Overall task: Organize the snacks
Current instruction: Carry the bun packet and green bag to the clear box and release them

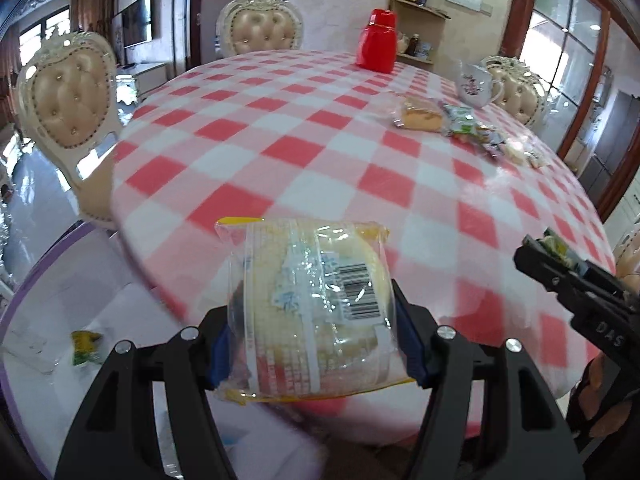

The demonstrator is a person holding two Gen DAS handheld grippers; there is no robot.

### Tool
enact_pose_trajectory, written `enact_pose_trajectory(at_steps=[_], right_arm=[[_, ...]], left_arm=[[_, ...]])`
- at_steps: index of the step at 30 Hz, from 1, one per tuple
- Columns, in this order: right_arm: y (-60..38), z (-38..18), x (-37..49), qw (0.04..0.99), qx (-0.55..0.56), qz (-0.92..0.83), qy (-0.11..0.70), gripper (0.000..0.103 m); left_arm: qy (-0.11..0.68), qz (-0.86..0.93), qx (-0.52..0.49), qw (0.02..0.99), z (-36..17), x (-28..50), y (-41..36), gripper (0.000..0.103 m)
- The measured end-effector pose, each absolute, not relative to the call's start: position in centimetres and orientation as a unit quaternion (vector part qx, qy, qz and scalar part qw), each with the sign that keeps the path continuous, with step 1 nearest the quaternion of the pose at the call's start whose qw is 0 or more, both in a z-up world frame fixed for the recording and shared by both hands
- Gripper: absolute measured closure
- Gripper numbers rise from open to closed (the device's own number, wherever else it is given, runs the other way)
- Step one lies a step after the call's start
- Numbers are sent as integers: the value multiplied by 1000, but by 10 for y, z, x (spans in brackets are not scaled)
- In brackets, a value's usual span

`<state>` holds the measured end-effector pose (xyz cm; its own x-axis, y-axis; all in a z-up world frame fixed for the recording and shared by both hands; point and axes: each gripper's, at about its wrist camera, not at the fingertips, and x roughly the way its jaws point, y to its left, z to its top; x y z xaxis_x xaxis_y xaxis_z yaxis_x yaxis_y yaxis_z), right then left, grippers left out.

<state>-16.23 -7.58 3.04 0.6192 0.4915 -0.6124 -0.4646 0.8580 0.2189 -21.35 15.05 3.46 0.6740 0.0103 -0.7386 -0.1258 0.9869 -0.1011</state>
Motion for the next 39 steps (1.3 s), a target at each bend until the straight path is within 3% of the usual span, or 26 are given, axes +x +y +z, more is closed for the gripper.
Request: enact_pose_trajectory(at_steps=[13, 24, 33, 38, 39], right_arm=[[27, 33, -220, 856, -78, 390, 331, 59], [109, 26, -299, 780, -183, 521, 294, 59], [143, 17, -346, 733, -238, 576, 272, 59], [140, 19, -347, 735, -227, 582, 264, 56], [139, 20, -345, 737, -219, 583, 264, 54]], left_arm=[[415, 84, -9, 906, 44, -247, 215, 37], [465, 125, -49, 875, 9, -267, 289, 37], [484, 148, -15, 862, 4, -271, 311, 37], [486, 162, -2, 859, 6, -272, 319, 35], [484, 169, -1, 859, 8, -272, 321, 26]])
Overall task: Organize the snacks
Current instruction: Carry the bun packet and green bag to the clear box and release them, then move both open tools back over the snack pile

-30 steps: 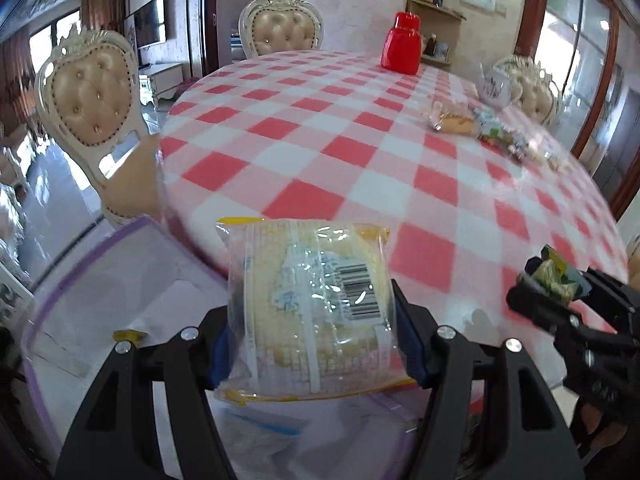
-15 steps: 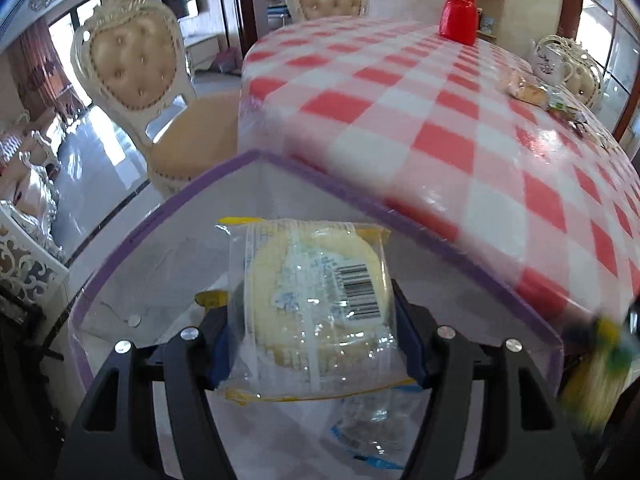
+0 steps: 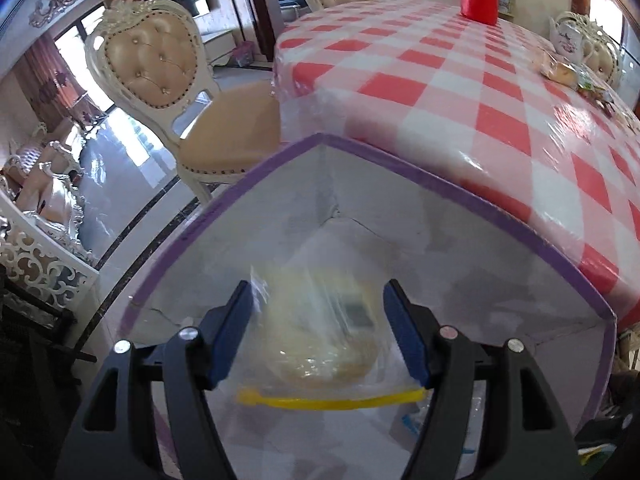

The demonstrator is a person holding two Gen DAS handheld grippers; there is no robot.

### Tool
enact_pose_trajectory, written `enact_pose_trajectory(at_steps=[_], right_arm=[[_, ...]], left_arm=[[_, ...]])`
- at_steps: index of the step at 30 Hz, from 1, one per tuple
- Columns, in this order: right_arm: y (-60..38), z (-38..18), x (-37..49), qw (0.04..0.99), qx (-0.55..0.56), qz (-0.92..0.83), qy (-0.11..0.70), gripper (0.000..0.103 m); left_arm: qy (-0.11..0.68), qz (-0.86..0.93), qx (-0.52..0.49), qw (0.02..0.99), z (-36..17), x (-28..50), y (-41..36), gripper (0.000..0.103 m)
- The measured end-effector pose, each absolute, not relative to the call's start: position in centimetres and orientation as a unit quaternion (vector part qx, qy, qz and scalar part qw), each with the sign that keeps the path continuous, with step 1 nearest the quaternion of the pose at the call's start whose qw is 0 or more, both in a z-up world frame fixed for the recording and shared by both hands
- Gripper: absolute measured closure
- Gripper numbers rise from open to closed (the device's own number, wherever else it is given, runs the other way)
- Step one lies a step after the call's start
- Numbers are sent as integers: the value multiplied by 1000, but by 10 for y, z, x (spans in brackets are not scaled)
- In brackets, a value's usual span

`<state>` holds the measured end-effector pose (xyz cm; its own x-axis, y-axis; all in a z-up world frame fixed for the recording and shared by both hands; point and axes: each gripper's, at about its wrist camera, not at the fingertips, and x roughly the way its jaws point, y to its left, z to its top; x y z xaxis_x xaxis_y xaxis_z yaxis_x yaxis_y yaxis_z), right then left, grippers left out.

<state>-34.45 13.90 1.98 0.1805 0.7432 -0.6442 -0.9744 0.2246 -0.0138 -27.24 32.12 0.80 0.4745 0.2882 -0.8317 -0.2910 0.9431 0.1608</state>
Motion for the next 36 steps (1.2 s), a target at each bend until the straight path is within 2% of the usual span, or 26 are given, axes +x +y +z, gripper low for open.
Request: enact_pose_trajectory(at_steps=[1, 2, 4, 7, 15, 28, 36], right_arm=[[138, 21, -341, 736, -210, 585, 267, 52], [133, 22, -338, 737, -199, 587, 269, 49], [126, 27, -334, 744, -177, 587, 267, 33], [115, 31, -325, 755, -152, 579, 267, 25], [76, 34, -274, 799, -75, 521, 291, 16], [-55, 37, -199, 869, 70, 383, 305, 16], [-160, 31, -162, 916, 120, 245, 296, 16]], left_arm=[[481, 178, 2, 859, 10, -272, 323, 18], [476, 187, 6, 859, 13, -272, 324, 16], [471, 204, 9, 858, 16, -273, 325, 8], [470, 206, 10, 858, 17, -271, 324, 7], [459, 199, 26, 866, 19, -264, 305, 7], [425, 144, 81, 890, 46, -221, 214, 4], [437, -1, -51, 898, 41, -143, 120, 3]])
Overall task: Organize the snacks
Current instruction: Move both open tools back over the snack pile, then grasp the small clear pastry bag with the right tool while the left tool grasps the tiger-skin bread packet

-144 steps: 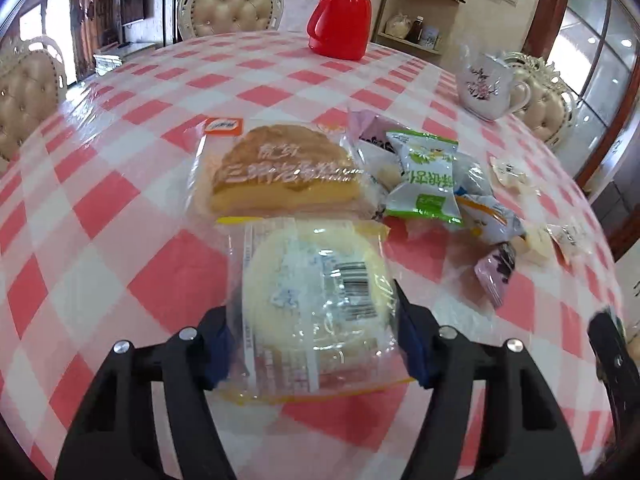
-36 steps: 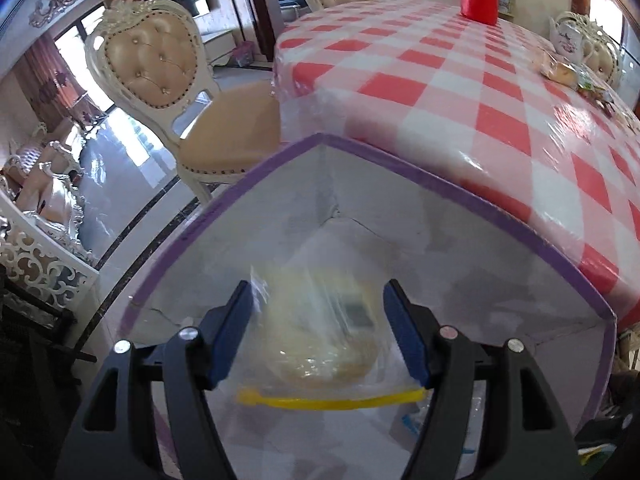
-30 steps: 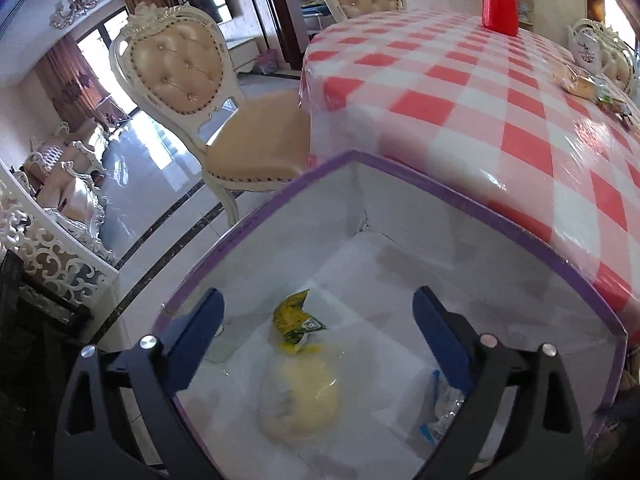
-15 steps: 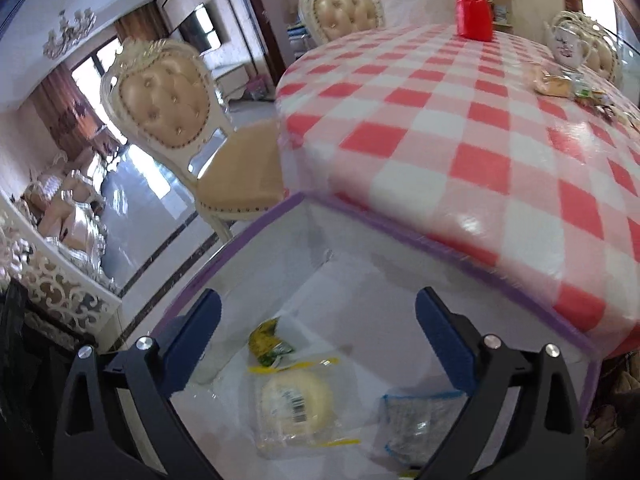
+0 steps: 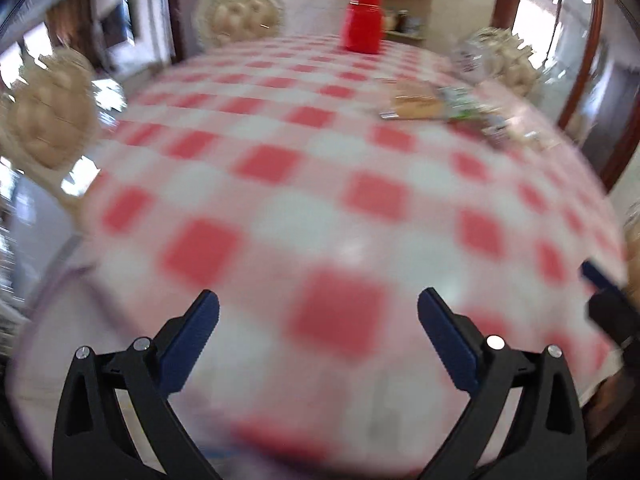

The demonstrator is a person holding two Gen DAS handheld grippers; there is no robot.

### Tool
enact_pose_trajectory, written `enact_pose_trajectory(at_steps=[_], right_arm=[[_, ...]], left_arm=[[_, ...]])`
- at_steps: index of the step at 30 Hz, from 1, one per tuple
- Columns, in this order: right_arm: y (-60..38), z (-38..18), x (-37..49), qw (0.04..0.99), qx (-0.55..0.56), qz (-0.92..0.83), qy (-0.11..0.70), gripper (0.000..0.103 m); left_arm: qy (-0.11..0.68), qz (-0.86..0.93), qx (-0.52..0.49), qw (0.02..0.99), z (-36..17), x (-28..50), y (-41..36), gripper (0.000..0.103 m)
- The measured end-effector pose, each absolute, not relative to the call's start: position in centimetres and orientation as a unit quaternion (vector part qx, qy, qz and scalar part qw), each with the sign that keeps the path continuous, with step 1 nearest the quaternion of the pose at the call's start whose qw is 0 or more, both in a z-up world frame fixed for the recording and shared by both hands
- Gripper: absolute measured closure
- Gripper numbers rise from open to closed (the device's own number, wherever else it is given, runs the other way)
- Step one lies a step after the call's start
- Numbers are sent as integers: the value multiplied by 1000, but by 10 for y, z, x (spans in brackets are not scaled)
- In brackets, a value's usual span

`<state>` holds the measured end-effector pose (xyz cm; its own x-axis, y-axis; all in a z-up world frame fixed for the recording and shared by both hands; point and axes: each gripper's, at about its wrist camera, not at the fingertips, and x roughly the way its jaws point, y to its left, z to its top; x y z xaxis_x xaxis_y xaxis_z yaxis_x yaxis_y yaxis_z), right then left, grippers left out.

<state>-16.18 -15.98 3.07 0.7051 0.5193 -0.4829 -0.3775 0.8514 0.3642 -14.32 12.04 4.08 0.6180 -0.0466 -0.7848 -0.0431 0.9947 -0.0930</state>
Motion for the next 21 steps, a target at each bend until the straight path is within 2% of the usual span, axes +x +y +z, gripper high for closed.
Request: enact_pose_trajectory(at_steps=[6, 12, 21], right_arm=[[-241, 23, -128, 930, 159, 147, 298, 16], [-309, 17, -74, 930, 185, 72, 310, 16], [-377, 3, 66, 912, 199, -3, 358, 16]], left_arm=[[419, -24, -103, 902, 25, -55, 43, 3], [393, -48, -98, 913, 21, 1, -13, 3], [392, -93, -141, 904, 15, 25, -20, 3]])
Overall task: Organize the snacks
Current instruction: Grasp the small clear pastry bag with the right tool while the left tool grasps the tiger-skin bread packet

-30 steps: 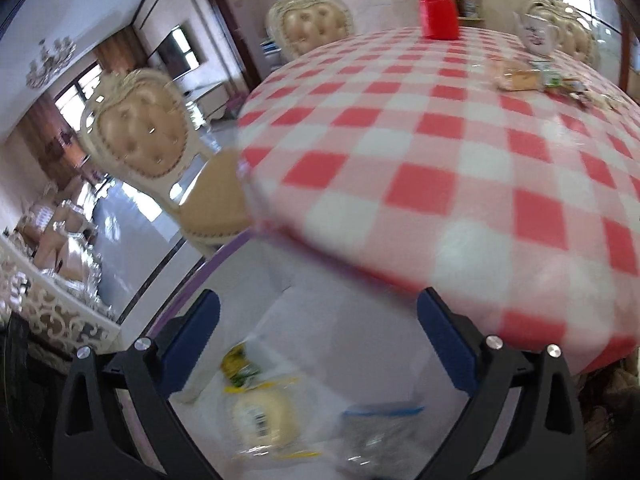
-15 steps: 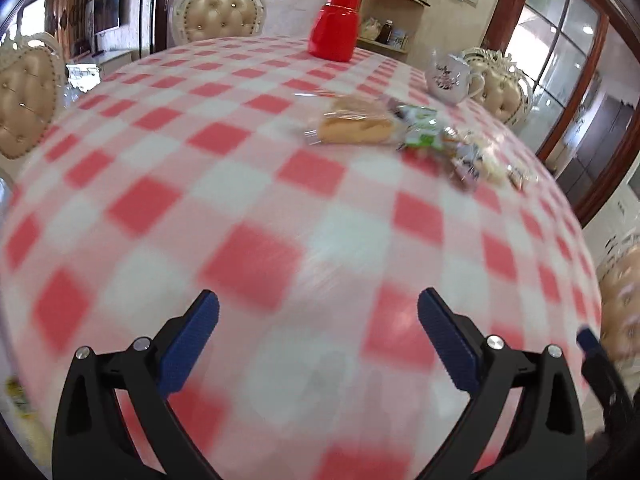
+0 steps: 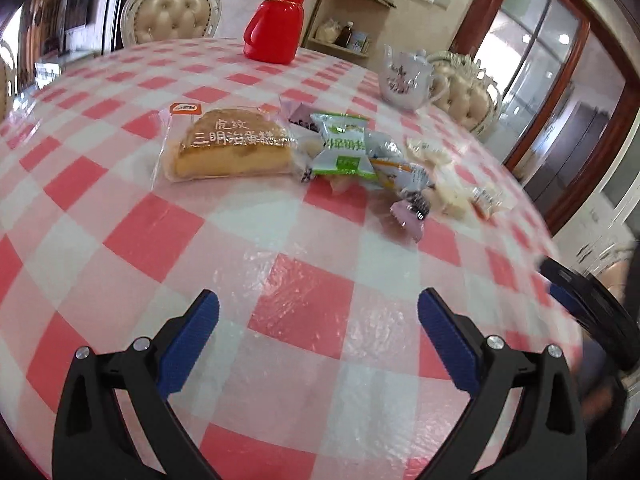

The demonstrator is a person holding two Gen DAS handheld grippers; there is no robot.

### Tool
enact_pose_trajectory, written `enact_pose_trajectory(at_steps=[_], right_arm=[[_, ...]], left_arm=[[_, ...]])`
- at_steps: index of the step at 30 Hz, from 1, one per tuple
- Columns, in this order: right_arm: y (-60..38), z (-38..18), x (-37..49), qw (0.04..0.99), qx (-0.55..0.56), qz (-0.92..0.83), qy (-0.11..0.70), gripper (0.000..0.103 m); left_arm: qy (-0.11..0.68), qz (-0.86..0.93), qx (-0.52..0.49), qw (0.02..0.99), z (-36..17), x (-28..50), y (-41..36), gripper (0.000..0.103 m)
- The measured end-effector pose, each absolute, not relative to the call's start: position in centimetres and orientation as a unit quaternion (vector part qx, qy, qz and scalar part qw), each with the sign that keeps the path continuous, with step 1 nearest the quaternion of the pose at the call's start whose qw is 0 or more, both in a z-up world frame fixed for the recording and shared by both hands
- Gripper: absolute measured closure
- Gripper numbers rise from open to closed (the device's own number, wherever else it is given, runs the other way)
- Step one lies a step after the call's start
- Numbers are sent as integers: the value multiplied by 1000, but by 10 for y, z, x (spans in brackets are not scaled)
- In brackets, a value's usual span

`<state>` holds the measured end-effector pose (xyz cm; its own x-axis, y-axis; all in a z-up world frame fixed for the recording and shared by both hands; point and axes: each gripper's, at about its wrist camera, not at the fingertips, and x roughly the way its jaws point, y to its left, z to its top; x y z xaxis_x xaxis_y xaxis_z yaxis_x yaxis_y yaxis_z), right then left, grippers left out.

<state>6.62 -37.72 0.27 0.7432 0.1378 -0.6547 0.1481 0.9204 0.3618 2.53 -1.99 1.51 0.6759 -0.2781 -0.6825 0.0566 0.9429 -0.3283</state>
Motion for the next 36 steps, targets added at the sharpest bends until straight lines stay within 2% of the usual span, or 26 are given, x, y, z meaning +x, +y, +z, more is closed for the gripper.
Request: enact_pose_trajectory(at_steps=[6, 15, 17, 18, 19, 22, 27, 36], right_arm=[[-394, -11, 142, 879, 297, -56, 369, 16], [-359, -12, 213, 883, 186, -129, 411, 15], [-351, -11, 212, 890, 143, -116, 416, 40], [-348, -10, 207, 895, 124, -104, 416, 59], [-350, -10, 198, 898, 131, -86, 412, 67], [-356, -6, 163, 902, 176, -25, 395, 67], [-331, 14, 93, 912, 190, 100, 350, 67], [-248, 16, 49, 910, 138, 193, 339, 67]], left_arm=[[375, -108, -155, 907, 18, 21, -16, 3], [374, -122, -161, 905, 18, 21, -15, 3], [373, -124, -163, 905, 18, 21, -15, 3], [374, -125, -163, 904, 18, 21, -15, 3], [374, -126, -164, 904, 18, 21, -14, 3], [374, -127, -166, 904, 18, 22, -14, 3], [375, -123, -171, 903, 18, 22, -12, 3], [347, -3, -224, 911, 21, 17, 41, 3]])
